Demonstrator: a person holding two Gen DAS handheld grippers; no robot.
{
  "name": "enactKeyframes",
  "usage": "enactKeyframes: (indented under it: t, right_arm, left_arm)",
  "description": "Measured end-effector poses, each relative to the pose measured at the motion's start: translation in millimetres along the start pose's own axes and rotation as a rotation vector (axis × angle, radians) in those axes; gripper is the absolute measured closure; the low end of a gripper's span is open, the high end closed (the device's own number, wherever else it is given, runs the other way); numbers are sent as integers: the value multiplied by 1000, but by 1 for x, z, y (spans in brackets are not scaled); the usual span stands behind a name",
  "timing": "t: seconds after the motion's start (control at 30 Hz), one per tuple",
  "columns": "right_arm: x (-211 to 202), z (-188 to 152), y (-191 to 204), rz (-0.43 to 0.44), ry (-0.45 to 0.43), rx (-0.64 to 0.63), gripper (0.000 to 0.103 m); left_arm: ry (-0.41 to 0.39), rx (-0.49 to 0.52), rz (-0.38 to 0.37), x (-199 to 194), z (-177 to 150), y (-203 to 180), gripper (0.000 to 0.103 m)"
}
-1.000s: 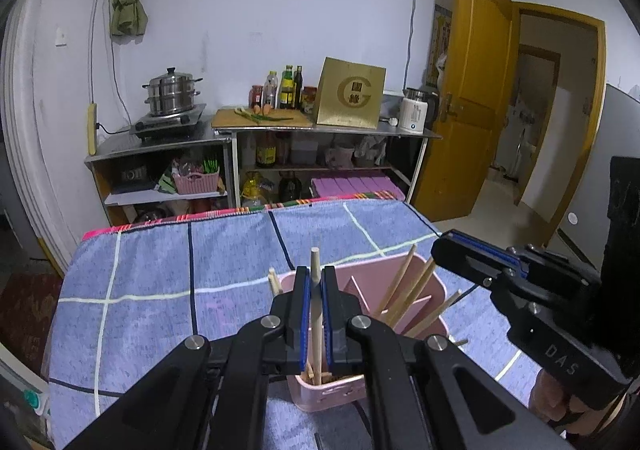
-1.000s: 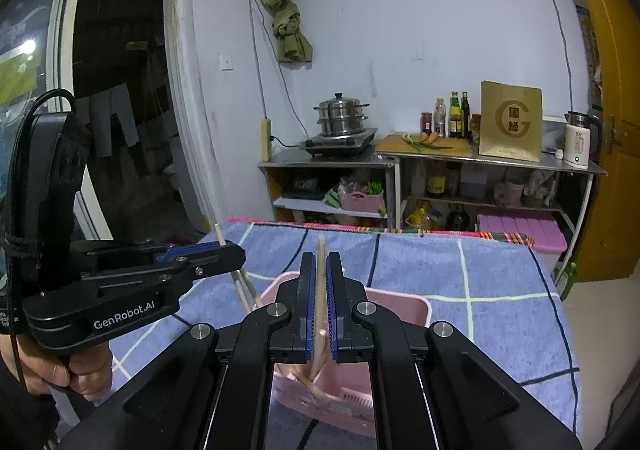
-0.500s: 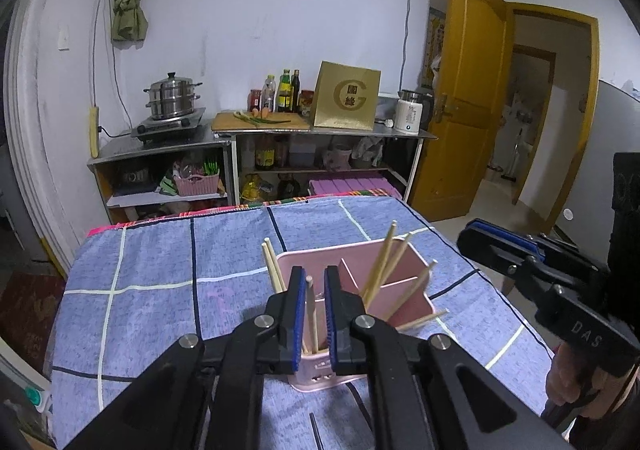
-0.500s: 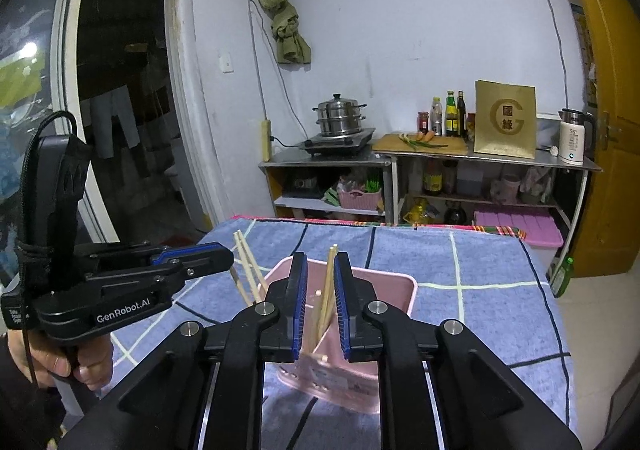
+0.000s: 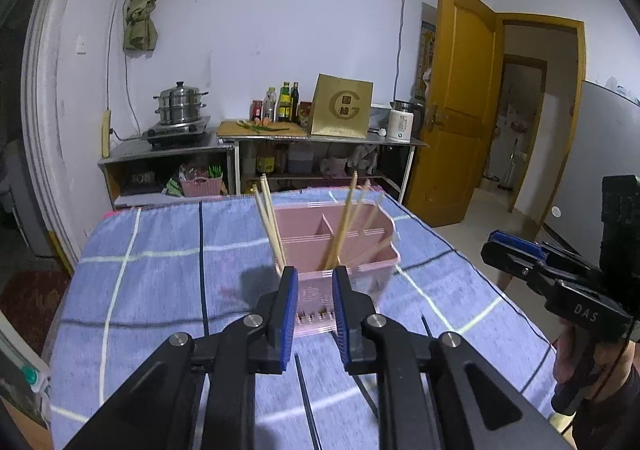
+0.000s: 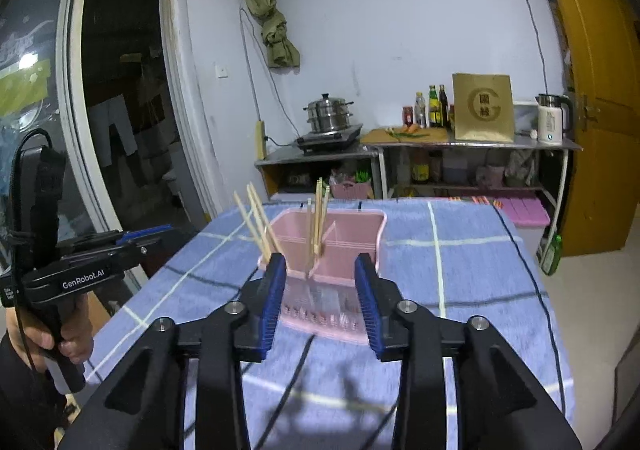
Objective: Organize utensils
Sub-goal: 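Move both open tools back down toward the last chopsticks on the table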
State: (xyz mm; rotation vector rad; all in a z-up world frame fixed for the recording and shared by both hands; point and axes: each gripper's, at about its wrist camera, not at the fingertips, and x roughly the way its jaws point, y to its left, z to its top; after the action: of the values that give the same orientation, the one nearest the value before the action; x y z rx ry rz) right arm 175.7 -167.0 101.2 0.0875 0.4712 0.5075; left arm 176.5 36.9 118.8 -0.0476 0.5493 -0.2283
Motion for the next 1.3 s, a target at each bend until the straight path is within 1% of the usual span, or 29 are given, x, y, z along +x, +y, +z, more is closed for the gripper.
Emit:
enactKeyframes:
  t: [0.27,0.47,0.8,1.0,1.13,1.3]
  right_arm:
    - [-20,-40,6,-1,45,2,66]
    - [-26,-60,4,-9,77,10,66]
    - [-25,-78,-5,-22,111,39,66]
    - [-15,-87,-13,-52,151,57,66]
    - [-2,-92,-25,-89,195,80,66]
    - [21,-98,-44,-134,275,109,66]
  left_arm:
    - [41,-19,31,-16,-54,-9,86]
    - [77,-26,39,-16,-79,-12,86]
    - [120,-37,43,-7,-97,-10,86]
    - [170,-39,47,9,-107,-7,86]
    - [216,-49,40,27,-109,-1,86]
    - [296,-37,38,57,-107,3,86]
